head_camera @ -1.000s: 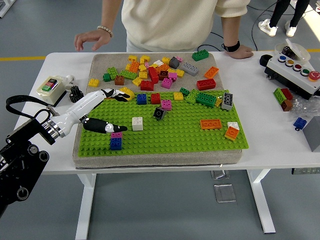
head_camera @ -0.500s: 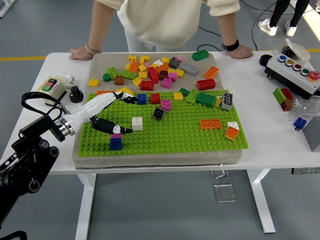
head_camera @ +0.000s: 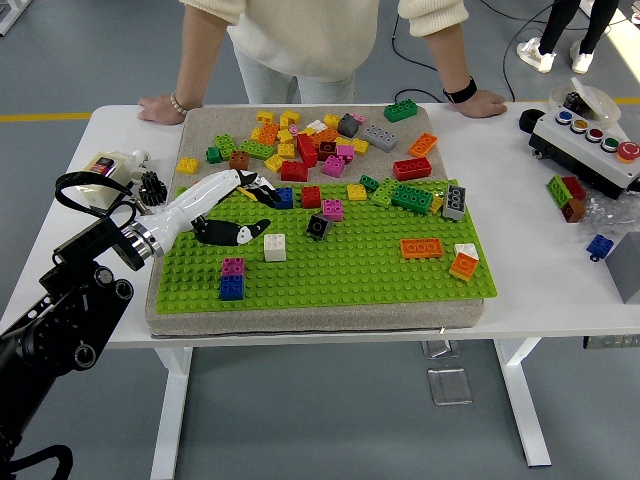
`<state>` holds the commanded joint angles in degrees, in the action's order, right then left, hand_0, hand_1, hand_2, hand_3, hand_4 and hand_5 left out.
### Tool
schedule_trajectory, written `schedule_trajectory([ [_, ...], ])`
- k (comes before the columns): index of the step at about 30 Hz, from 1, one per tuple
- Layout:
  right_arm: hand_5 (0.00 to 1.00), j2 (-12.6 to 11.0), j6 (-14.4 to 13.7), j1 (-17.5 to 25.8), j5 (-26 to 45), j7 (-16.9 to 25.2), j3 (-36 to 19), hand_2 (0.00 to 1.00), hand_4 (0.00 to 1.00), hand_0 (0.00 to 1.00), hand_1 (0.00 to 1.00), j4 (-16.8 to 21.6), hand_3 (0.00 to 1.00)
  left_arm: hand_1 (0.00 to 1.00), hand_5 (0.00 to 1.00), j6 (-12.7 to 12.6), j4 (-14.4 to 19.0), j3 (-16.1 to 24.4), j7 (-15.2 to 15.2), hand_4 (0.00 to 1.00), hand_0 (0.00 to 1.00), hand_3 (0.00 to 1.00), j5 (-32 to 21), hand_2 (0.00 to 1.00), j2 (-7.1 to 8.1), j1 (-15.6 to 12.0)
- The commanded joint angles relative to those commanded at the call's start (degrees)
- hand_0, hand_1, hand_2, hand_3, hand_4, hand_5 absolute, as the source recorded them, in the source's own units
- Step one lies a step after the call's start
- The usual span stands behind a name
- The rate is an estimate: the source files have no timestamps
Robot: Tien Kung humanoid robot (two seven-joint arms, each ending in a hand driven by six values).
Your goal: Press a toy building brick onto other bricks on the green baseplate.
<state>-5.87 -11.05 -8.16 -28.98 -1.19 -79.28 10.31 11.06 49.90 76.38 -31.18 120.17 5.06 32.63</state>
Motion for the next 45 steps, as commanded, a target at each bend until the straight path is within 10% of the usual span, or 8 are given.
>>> schedule_trajectory([
  [1,0.496,0.0,0.0,0.0,0.0,0.0,0.0,0.704,0.91,0.732,0.655,0.0,0.586,0.597,0.002,0.2,-0.1,0.0,0.0,0.517,0.759,0.595,0.2,0.564,-0.03,0.0],
  [2,0.496,0.0,0.1,0.0,0.0,0.0,0.0,0.704,0.911,0.732,0.655,0.0,0.586,0.701,0.031,0.6,-0.2,0.0,0.0,0.739,0.781,0.748,0.5,0.653,-0.12,0.1],
  [7,0.496,0.0,0.2,0.0,0.1,0.0,0.0,0.704,0.911,0.732,0.655,0.0,0.586,0.701,0.031,2.6,-1.0,-0.2,0.1,0.739,0.781,0.748,2.8,0.653,-0.44,0.5],
  [8,0.496,0.0,0.1,0.0,0.1,0.1,0.0,0.704,0.911,0.733,0.655,0.0,0.587,0.758,0.076,2.9,-1.3,-0.3,0.2,0.868,0.837,0.798,3.3,0.75,-0.54,0.6],
  [45,0.498,-0.1,0.1,-0.4,0.0,0.2,1.1,0.705,0.916,0.733,0.656,0.0,0.59,0.759,0.098,-3.6,-16.4,-2.7,-1.3,0.898,0.835,0.773,9.8,0.728,-3.13,7.4],
])
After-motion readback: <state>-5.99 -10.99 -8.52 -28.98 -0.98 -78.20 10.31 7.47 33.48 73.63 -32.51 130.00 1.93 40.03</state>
